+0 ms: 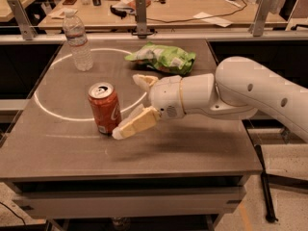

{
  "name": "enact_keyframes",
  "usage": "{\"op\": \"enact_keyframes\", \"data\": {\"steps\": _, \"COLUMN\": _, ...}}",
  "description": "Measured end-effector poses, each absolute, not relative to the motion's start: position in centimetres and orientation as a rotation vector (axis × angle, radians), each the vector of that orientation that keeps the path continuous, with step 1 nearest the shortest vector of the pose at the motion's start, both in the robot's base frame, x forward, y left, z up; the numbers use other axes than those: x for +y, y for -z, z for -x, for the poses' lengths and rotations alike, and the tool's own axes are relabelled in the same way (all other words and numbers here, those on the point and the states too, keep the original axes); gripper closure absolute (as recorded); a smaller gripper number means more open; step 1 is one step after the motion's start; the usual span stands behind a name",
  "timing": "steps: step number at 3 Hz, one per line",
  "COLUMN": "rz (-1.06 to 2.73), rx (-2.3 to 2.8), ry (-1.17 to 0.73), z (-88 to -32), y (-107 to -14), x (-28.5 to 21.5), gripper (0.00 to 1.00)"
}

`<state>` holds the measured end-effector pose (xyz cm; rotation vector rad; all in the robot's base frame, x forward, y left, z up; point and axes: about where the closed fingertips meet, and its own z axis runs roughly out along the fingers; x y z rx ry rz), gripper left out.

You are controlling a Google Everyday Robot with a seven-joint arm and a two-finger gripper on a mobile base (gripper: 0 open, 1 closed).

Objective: Move coke can near water bottle

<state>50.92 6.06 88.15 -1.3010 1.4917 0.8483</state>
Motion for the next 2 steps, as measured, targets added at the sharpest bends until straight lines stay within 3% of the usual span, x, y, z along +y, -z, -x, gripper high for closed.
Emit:
{"op": "enact_keyframes", "data": {"steps": 1, "rz": 1.32, "rx": 1.445, "ry": -0.891, "z": -51.3, "y": -88.5, "x": 8.0, "gripper": 0.0}}
{"op": "enact_keyframes", "data": {"steps": 2, "rz": 1.375, "rx": 1.369, "ry": -0.947, "z": -50.7, "y": -89.6, "x": 10.0, "gripper": 0.18}}
